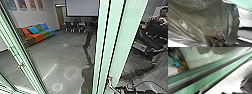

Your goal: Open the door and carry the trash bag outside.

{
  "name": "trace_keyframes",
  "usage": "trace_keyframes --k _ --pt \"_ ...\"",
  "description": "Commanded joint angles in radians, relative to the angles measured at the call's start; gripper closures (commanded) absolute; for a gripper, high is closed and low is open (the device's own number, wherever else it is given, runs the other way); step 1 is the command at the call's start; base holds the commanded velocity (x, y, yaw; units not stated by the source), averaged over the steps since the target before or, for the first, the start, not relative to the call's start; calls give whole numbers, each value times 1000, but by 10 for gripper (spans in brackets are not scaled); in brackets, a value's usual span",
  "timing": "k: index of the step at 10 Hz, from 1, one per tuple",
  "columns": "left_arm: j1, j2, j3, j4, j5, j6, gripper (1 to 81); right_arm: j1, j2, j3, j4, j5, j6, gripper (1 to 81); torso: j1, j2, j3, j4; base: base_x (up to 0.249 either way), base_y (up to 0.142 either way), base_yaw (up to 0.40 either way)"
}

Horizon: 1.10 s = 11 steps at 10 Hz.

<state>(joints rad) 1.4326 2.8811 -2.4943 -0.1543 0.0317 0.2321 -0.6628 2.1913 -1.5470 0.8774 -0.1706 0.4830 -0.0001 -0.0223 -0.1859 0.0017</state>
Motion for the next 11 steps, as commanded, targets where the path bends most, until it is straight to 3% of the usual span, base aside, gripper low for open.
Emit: trace_keyframes --k 1,7,11 --pt "-33 -8 11 5 71 4 811 166 -94 -142 61 128 91 10 0 0 0 0 0 0 0" --pt "-33 -8 6 4 71 3 811 163 -89 -136 61 128 89 10 0 0 0 0 0 0 0" --pt "-33 -9 6 1 71 4 811 159 -88 -133 63 129 89 10 0 -2 1 -1 77 0 0"
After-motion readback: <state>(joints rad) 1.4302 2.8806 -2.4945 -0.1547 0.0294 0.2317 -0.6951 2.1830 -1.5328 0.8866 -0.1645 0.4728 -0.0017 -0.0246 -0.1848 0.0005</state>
